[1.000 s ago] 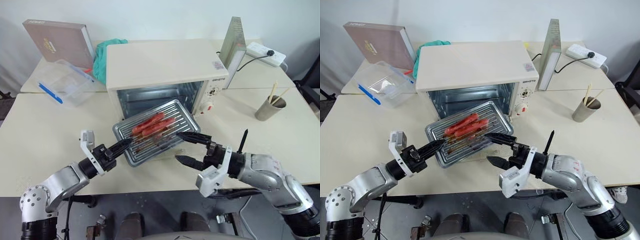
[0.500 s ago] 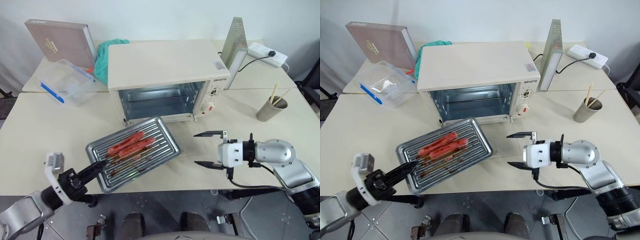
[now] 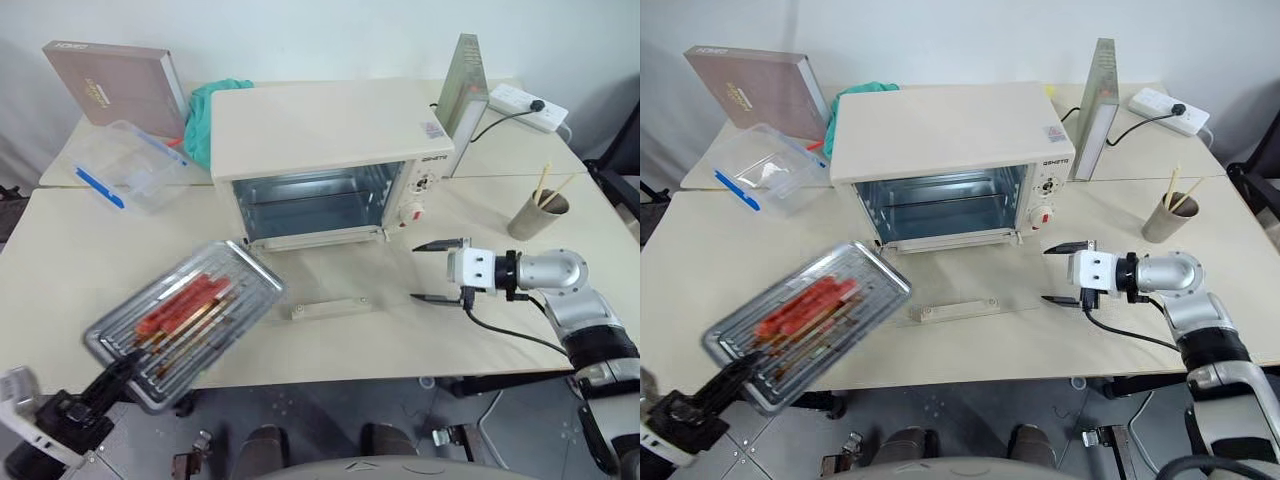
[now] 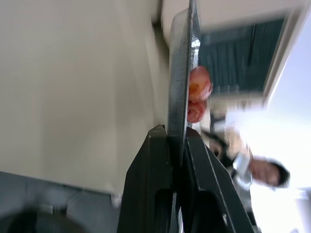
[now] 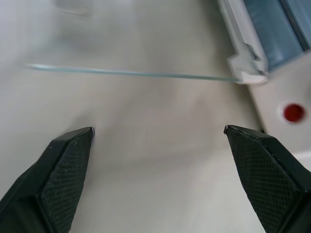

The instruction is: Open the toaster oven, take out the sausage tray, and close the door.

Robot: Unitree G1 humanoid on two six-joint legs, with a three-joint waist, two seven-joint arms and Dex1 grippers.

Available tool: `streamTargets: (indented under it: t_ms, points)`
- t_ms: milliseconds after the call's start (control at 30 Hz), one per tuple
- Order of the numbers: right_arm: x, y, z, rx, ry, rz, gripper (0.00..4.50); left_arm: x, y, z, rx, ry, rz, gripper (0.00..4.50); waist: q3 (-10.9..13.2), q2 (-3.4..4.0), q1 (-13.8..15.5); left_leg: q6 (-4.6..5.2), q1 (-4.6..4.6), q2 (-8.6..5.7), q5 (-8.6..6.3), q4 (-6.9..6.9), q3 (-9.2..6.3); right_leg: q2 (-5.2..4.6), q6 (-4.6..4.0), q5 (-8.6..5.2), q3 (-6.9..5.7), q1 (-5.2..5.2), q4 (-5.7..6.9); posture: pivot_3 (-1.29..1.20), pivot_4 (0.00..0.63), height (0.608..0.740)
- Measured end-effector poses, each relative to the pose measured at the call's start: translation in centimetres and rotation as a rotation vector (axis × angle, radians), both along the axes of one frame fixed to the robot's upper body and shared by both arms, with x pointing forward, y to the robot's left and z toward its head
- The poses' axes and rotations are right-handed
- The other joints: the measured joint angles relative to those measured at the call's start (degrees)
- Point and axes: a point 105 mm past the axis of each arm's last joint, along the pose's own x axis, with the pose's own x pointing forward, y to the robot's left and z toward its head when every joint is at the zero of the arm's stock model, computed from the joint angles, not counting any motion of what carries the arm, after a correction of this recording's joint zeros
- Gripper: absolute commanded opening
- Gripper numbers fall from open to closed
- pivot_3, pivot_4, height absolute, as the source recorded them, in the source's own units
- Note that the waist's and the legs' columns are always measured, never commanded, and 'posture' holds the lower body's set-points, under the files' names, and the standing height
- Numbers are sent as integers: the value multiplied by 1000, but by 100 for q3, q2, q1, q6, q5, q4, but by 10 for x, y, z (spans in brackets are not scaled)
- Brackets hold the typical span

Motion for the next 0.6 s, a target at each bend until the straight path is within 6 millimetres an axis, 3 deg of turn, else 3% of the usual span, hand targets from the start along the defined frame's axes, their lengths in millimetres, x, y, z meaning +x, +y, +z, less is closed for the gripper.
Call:
streamTargets:
  t_ms: [100, 400, 600]
  points:
    - [5, -1, -2, -2, 11, -10, 3238, -3, 13, 5, 14, -32, 96, 0, 0, -1, 16, 3, -1, 0, -4, 10, 0, 0, 0, 0, 0, 4, 1, 0, 150, 740]
    - [2, -6, -13, -32, 87, 3, 189, 1, 24, 9, 22, -50, 232, 0, -2, -3, 19, 10, 1, 1, -15, 30, -3, 0, 1, 2, -2, 19, 0, 0, 150, 740]
    - [-1, 0, -15, 40, 173, 4, 28, 3, 43, 15, 37, -71, 335, 0, -2, -3, 12, 10, 0, 5, -20, 30, -2, 3, 1, 2, -2, 19, -1, 0, 150, 740]
